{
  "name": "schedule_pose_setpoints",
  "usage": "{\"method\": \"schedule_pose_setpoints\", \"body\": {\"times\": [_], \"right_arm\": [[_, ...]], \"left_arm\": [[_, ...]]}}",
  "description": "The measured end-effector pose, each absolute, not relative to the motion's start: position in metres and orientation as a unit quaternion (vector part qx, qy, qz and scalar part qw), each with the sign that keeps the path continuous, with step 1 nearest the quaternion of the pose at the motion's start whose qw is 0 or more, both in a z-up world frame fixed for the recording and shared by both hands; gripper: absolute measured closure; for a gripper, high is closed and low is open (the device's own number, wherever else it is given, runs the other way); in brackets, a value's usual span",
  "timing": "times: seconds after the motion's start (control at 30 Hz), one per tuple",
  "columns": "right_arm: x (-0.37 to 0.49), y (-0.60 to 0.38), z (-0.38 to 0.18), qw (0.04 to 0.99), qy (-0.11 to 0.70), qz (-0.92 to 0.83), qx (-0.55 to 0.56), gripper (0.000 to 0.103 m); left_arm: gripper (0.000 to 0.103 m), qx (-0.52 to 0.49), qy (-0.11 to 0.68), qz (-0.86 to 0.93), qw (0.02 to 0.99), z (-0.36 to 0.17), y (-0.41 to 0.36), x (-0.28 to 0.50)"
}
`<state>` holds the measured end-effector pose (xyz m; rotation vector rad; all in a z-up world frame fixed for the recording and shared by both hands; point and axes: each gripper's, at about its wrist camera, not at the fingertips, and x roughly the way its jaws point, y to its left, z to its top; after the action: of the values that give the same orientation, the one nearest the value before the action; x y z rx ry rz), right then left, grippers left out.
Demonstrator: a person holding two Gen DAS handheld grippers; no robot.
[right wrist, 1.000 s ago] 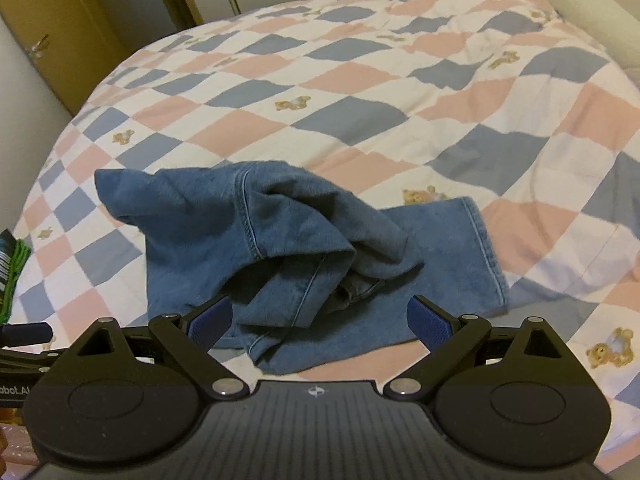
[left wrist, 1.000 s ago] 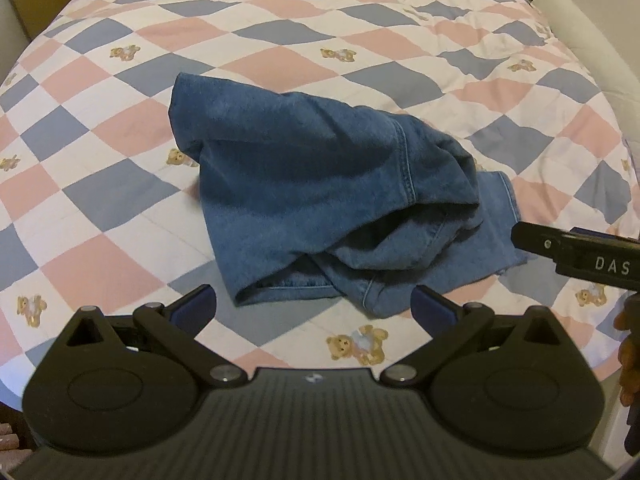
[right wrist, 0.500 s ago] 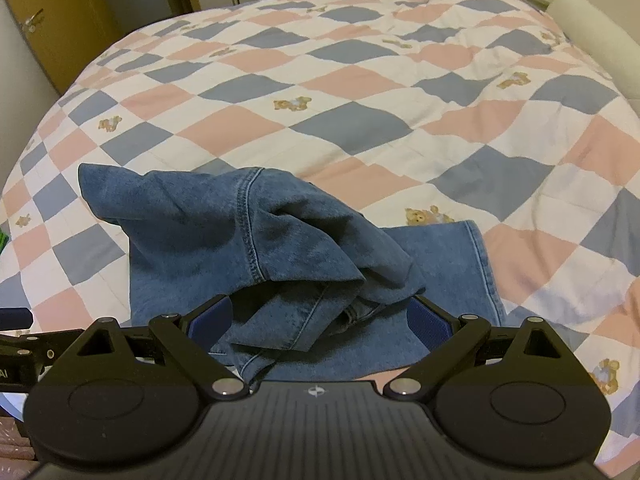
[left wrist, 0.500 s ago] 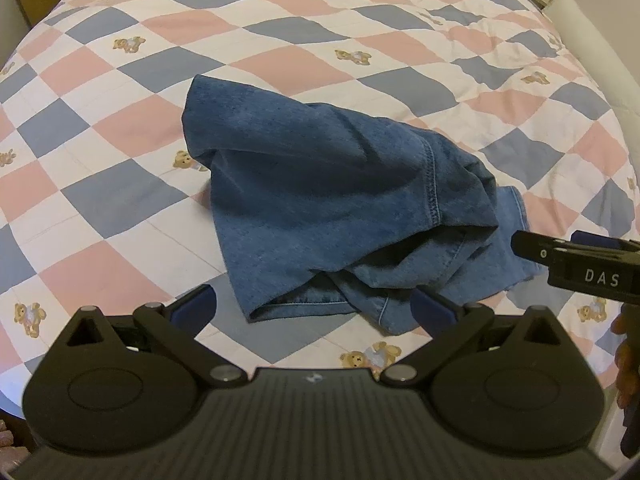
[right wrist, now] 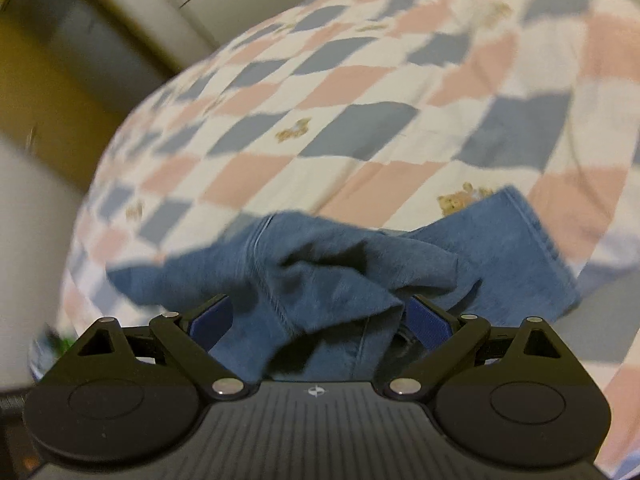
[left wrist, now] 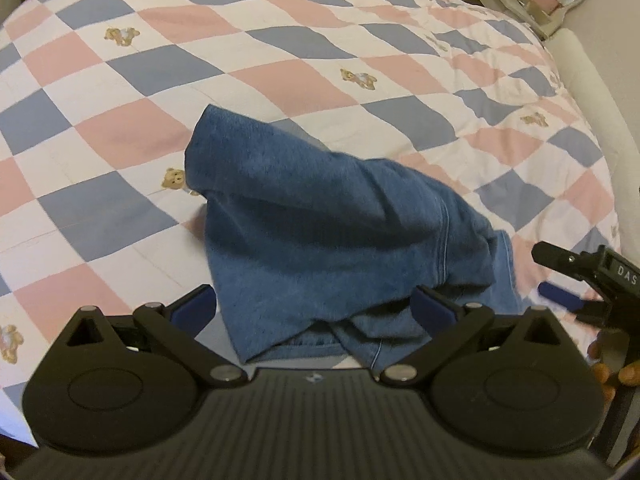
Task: Fold clothes
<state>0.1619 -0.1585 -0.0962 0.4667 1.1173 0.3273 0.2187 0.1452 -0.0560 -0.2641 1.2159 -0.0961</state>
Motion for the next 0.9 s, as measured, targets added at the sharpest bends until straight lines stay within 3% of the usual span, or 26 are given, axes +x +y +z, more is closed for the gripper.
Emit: {"method": "schedule_pose_setpoints", "body": {"times": [0.2, 0.47, 0.67, 0.77, 0.83, 0.9], "right_arm": [[0.177, -0.168, -0.109, 0.806, 0.517, 0.118, 0.264, 0.013], [0.209, -0.191, -0.141, 0.804, 0.507, 0.043, 0.309, 0.010], [0.229, -0.196, -0.182, 0.769, 0.524, 0.007, 0.367, 0.009], [0.231, -0.190, -0.196, 0.753, 0.533, 0.021, 0.384, 0.013], [0.230, -0.182, -0.202, 0.746, 0.540, 0.046, 0.387, 0.022], [0.226, -0.176, -0.201, 0.748, 0.545, 0.071, 0.373, 0.040]], "left_arm": [[0.001, -0.140, 0.570, -0.033, 0.809, -0.066, 0.165, 0.247], [0.001, -0.209, 0.537, 0.026, 0.817, -0.070, 0.223, 0.301], [0.001, -0.239, 0.551, 0.040, 0.799, -0.104, 0.235, 0.335], [0.025, -0.248, 0.567, 0.024, 0.785, -0.122, 0.231, 0.343], [0.053, -0.242, 0.571, 0.020, 0.784, -0.127, 0.225, 0.338], [0.064, -0.229, 0.576, 0.018, 0.785, -0.130, 0.220, 0.330]]}}
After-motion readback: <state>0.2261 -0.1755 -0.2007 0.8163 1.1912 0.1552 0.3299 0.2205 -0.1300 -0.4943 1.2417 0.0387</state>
